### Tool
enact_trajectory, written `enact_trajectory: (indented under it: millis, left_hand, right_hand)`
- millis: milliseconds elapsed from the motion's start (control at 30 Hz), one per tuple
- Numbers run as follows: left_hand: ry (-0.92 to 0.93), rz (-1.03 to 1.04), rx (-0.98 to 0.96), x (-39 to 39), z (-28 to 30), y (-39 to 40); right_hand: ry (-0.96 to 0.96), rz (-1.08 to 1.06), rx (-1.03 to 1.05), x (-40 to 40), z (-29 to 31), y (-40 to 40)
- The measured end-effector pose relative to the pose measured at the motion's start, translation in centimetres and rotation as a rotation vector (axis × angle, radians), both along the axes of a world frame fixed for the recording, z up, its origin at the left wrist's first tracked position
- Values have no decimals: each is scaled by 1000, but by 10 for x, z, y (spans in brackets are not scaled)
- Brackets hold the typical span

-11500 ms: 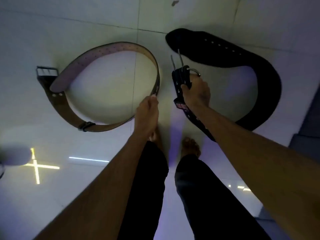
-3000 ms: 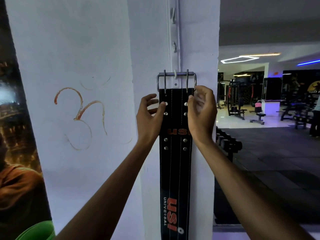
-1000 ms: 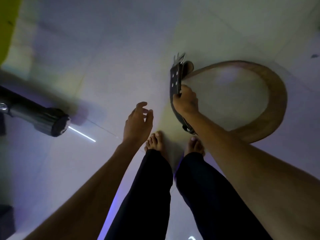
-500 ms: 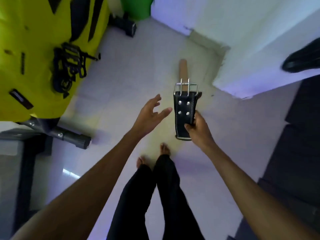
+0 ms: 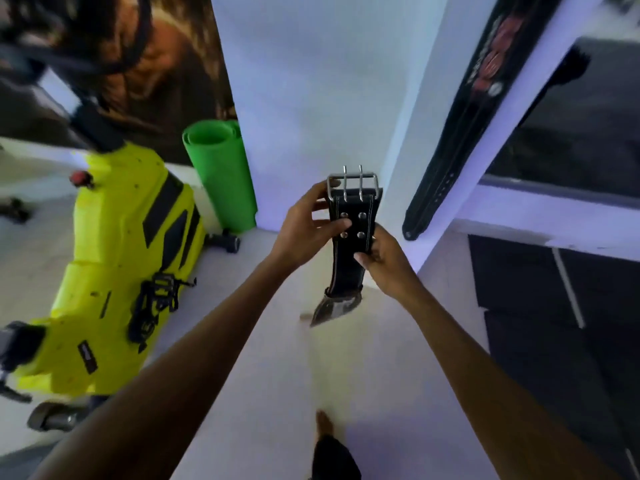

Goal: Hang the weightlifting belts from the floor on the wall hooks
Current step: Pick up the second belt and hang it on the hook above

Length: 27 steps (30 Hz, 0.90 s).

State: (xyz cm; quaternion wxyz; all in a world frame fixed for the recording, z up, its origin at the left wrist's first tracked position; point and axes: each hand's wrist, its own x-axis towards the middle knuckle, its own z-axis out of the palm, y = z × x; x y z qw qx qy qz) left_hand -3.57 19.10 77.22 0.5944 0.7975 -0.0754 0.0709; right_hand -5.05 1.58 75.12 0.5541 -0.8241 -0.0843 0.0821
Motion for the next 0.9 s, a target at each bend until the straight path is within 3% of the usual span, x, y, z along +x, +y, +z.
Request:
enact_trajectory:
  millis: [233,433,633,900]
  left_hand:
    - [-292,-42,-83,-12,149,-65]
    - [-402,-34,-213,-28,239,-120]
    - [-523,-7,-311,-46,326,-185]
    - [-634,8,-422,-61,409,-237]
  right_hand:
    - [-218,-51,143,-28,166,-60]
    - [-441,-174,283,-41,274,-113]
    - [-594,-213,405,-55,327,-156]
    - [-544,-111,405,-68,331,-209]
